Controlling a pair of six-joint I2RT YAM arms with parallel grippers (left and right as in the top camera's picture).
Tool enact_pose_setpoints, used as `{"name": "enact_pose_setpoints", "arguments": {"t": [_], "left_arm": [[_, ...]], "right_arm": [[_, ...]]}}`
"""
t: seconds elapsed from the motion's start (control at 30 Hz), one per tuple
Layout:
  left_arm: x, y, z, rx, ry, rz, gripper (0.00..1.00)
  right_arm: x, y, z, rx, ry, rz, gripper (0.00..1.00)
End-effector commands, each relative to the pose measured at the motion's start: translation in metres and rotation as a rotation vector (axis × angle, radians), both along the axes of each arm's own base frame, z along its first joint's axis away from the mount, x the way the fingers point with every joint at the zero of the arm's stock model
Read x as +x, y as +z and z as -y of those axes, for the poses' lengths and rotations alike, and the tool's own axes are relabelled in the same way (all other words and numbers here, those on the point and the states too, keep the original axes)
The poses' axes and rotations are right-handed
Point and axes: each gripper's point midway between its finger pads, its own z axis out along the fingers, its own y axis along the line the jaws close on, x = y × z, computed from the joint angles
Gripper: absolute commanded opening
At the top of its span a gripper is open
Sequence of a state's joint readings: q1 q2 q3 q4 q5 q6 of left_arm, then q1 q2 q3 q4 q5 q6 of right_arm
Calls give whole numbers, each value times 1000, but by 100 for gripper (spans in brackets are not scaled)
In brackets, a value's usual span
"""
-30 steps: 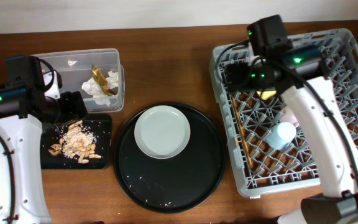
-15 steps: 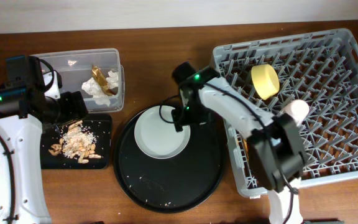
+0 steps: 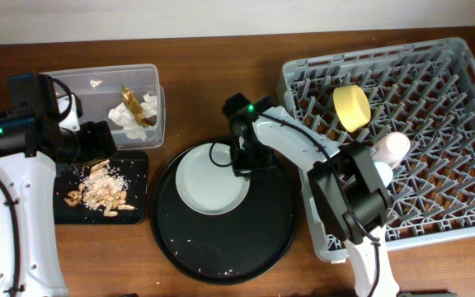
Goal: Sort waste into correct bins and load items into the dishwasher rack
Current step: 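Lift the white plate and stand it upright in the dish rack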
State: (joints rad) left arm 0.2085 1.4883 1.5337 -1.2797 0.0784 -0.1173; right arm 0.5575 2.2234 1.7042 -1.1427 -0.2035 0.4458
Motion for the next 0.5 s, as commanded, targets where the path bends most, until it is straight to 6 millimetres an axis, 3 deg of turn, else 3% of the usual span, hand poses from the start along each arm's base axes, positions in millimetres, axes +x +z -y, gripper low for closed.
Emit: {"name": "enact_pose_setpoints", "arguments": {"t": [0.0, 0.07, 0.2, 0.27, 0.3, 0.37, 0.47], "left_arm": [[-1, 7, 1, -6, 2, 22, 85], [-1, 7, 1, -6, 2, 23, 85], [-1, 7, 1, -6, 3, 23, 85], [-1, 7, 1, -6, 3, 23, 85], [-1, 7, 1, -6, 3, 23, 85], [-1, 7, 1, -6, 3, 23, 85], [-1, 7, 1, -6, 2, 23, 85]], "right_arm": [[35, 64, 41, -98, -50, 214, 4], [52, 113, 72, -152, -98, 364, 4], [70, 232, 174, -418, -286, 766, 4], [67, 266, 215, -580, -357, 871, 4], [64, 275, 233, -671, -380, 891, 4], [62, 270, 245, -730, -384, 861, 4], [61, 225, 243, -730, -377, 727, 4]]}}
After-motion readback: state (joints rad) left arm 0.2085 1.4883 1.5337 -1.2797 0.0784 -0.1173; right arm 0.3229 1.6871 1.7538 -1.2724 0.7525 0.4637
